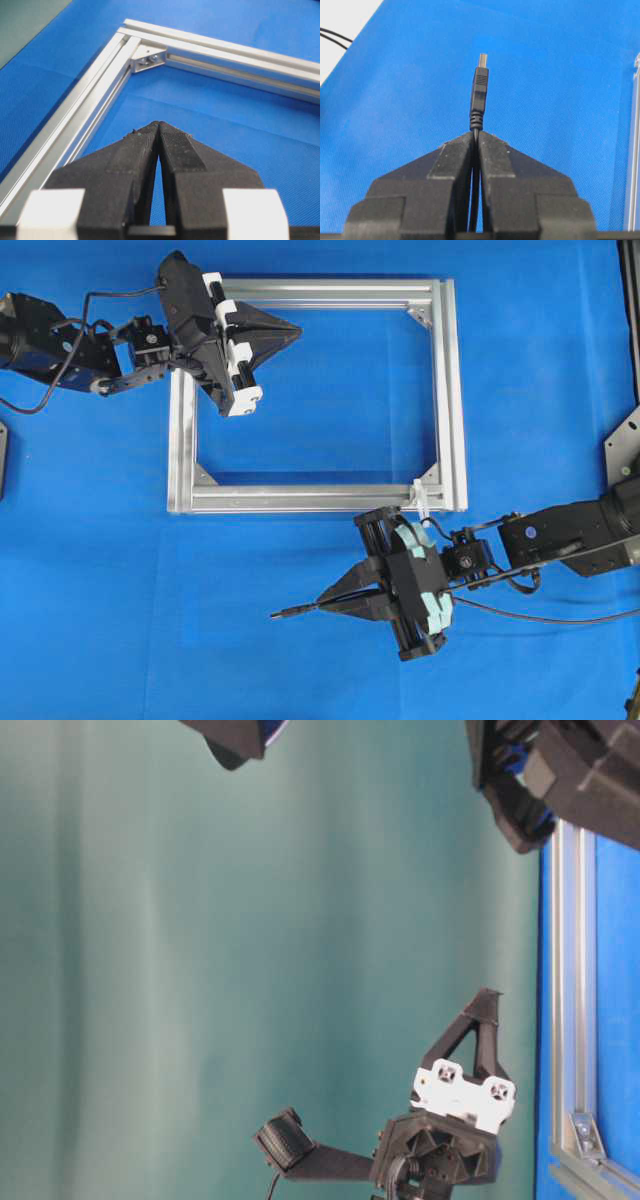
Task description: Insert the wire through the string loop located on the right side.
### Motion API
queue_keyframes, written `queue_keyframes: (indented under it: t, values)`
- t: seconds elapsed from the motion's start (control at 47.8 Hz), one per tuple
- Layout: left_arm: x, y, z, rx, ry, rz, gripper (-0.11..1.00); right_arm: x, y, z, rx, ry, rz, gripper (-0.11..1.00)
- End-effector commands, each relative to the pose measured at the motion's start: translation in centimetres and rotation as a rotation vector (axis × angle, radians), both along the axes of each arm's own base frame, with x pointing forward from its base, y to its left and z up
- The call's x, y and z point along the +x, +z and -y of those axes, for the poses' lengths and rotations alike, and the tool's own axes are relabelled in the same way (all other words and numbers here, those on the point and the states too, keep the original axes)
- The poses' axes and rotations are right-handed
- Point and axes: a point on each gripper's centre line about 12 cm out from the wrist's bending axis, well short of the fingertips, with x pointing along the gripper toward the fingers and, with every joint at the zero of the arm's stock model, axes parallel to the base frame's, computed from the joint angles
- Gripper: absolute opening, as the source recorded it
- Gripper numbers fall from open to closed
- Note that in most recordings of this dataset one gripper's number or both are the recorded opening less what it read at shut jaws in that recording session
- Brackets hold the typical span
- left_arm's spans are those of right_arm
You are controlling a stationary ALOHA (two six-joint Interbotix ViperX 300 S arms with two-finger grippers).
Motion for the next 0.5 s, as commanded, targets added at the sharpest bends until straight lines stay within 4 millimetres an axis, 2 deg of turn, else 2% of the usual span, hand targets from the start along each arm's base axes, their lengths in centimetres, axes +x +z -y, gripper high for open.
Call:
queue_keyframes:
  t: [0.0, 0.23, 0.356, 0.482]
  values:
    - [0.1, 1.5, -0.1, 0.015, -0.001, 0.040, 0.00, 0.3, 1.6, -0.1, 0.016, -0.001, 0.042, -0.03]
    - [0.1, 1.5, -0.1, 0.015, 0.000, 0.040, 0.00, -0.1, 1.4, -0.1, 0.014, 0.002, 0.034, -0.03]
    - [0.1, 1.5, -0.1, 0.016, 0.001, 0.042, 0.00, -1.5, 1.1, 0.2, 0.021, -0.005, 0.014, -0.03]
    - [0.1, 1.5, -0.1, 0.015, 0.000, 0.040, 0.00, -3.9, 0.7, 0.9, 0.030, -0.019, -0.013, -0.03]
